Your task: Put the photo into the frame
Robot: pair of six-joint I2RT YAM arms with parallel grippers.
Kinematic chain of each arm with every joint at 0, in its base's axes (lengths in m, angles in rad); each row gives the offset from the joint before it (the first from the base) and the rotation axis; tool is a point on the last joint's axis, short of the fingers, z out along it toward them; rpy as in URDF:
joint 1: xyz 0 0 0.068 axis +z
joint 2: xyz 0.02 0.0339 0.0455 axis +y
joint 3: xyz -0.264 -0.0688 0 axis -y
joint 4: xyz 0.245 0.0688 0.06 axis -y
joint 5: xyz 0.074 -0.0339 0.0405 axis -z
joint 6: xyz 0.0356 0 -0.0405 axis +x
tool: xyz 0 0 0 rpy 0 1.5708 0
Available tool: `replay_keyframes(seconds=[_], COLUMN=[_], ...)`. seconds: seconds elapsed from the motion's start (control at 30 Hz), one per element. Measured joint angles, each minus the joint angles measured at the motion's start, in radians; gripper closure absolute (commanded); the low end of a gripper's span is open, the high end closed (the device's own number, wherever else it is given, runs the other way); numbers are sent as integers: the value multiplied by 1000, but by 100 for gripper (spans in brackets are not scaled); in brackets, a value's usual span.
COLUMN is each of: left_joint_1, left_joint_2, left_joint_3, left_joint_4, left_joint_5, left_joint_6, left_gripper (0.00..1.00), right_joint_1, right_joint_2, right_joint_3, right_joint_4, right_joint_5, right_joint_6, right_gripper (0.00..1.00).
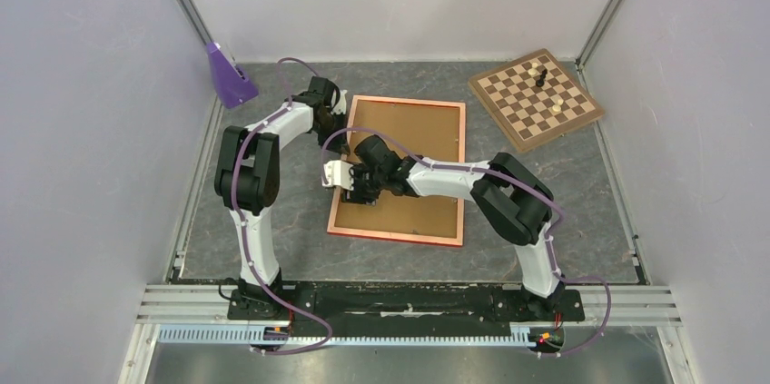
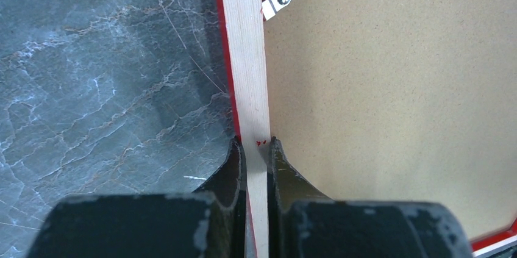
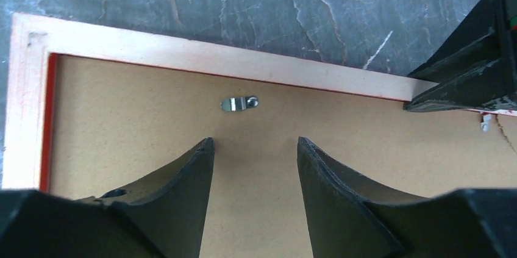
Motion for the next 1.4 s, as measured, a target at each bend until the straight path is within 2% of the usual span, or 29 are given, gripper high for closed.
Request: replay_keyframes(seconds=[0.97, 1.4], left_joint_1=[2, 3], left_joint_2=[-3, -5], left_joint_3=[-5, -12], left_joint_4=[6, 14], left_joint_5=[6, 9], left_joint_6=[0, 0], left_gripper=[98, 98], right_joint_1=[21, 29], right_joint_2=[91, 103], right_joint_3=[122, 131], right_joint_4=[8, 33], right_joint_5=[8, 102], right_joint_6=[31, 90], right_gripper=[48, 50])
